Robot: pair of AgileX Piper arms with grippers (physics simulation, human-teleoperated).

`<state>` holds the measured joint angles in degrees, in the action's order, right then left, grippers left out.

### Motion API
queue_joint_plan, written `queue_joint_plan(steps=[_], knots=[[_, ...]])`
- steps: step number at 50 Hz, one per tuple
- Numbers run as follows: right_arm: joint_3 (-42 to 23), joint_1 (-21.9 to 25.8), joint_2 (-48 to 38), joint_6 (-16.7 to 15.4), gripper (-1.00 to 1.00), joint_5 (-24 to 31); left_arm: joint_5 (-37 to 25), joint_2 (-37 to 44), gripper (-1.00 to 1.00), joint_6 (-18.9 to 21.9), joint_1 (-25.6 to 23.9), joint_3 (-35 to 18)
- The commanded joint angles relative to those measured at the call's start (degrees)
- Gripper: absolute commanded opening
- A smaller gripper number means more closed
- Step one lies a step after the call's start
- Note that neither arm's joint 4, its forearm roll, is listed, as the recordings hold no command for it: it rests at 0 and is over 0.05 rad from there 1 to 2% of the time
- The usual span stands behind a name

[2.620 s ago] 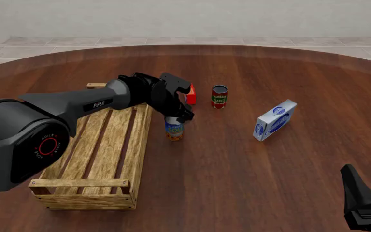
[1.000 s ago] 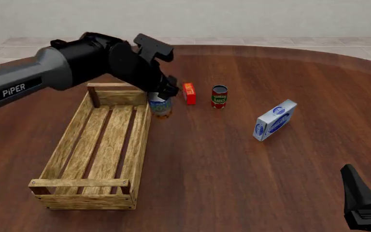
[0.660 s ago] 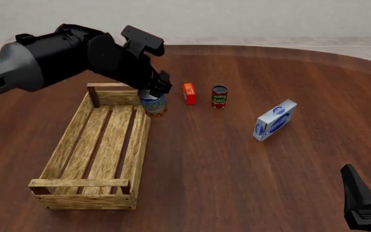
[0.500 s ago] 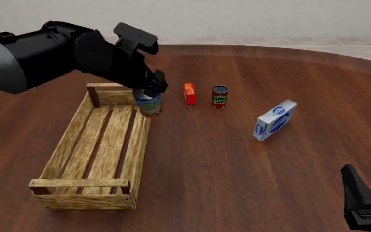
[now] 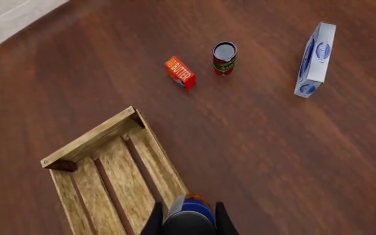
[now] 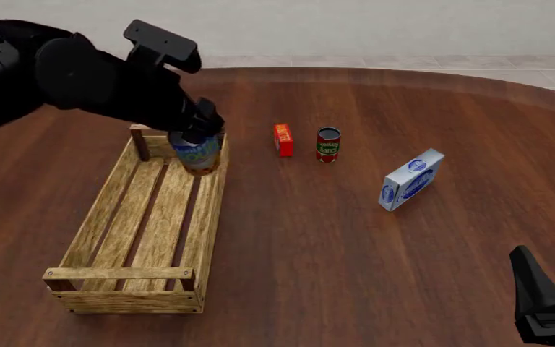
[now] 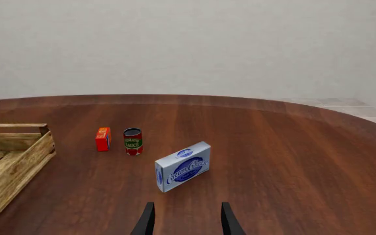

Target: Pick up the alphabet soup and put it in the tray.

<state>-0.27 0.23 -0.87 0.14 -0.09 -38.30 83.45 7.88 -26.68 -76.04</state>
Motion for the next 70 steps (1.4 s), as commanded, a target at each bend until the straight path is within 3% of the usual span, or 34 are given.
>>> queue_joint_plan(steps=[1,31,70], knots=[[0.0,-0.06,0.21,-0.08,1.0,0.1,-0.64,-4.24,-1.0,0.98,1.6,1.89],[0.0,-0.07,0.21,-0.07,1.0,0.1,-0.11,-9.41,-1.0,0.65,6.08,7.22],[0.0,-0.06,0.22,-0.07,1.0,0.1,4.85,-6.01,-1.0,1.85,11.32,10.17]])
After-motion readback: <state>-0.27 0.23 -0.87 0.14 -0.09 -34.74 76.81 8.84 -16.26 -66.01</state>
